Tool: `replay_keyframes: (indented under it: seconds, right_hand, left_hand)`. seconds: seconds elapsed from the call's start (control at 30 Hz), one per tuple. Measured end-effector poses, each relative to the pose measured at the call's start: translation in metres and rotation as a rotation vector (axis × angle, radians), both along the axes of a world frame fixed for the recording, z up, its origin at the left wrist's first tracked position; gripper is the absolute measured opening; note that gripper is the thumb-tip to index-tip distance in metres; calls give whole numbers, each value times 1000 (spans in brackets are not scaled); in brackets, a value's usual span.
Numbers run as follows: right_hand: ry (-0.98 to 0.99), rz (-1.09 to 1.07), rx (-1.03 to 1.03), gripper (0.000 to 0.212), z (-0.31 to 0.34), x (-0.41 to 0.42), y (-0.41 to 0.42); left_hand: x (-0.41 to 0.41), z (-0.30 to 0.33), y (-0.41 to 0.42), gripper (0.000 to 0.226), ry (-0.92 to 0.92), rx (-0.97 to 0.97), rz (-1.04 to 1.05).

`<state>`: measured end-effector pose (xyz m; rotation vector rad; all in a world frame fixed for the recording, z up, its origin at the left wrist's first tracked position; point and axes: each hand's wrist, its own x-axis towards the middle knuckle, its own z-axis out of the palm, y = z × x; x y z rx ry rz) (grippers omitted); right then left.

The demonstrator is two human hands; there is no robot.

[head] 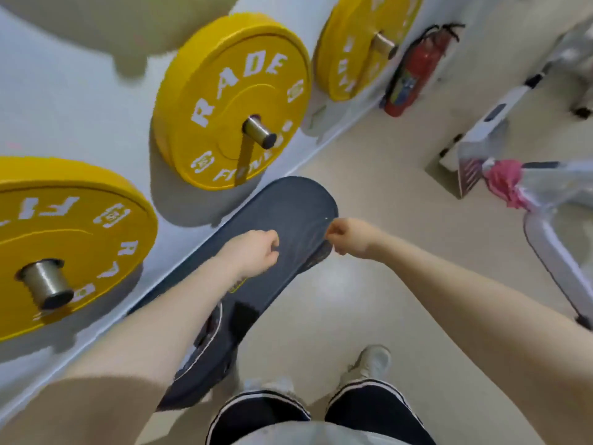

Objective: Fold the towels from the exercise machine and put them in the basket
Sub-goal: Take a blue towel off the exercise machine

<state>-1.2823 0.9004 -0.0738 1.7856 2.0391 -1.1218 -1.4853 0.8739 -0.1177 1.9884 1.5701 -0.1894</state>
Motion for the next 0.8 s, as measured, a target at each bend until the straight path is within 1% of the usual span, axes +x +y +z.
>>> replay_keyframes:
  seconds: [0.07,0.13,0.2,0.27,0.33,0.47,0.57,0.67,0.8]
  right_hand:
    - [39,-129,-10,25,1,68,-4]
    - [58,-194,-55,24,1,136,-10]
    - [72,-279,-60,23,7,208,-13]
    - [82,-346,-10,22,19,279,-9]
    - [99,-451,56,21,36,346,-7]
    - [157,-687,117,22,66,464,-11]
    - [172,-826,159,23,73,538,-12]
    - [184,-963,201,22,69,597,-9]
    - [183,-1062,208,16,61,665,13]
  left_hand:
    - [68,8,20,20,-61,14,-72]
    - [142,20,36,22,-103,64,-146]
    - [219,27,52,27,-92,143,-263]
    - [294,32,76,30,-93,196,-338]
    - [363,41,100,31,-149,207,-346]
    - [488,73,130,31,-242,212,-345]
    - [568,85,148,31,-273,227,-422]
    - [633,82,168,29,-304,234,-519]
    - [716,72,210,27,-303,190,-678]
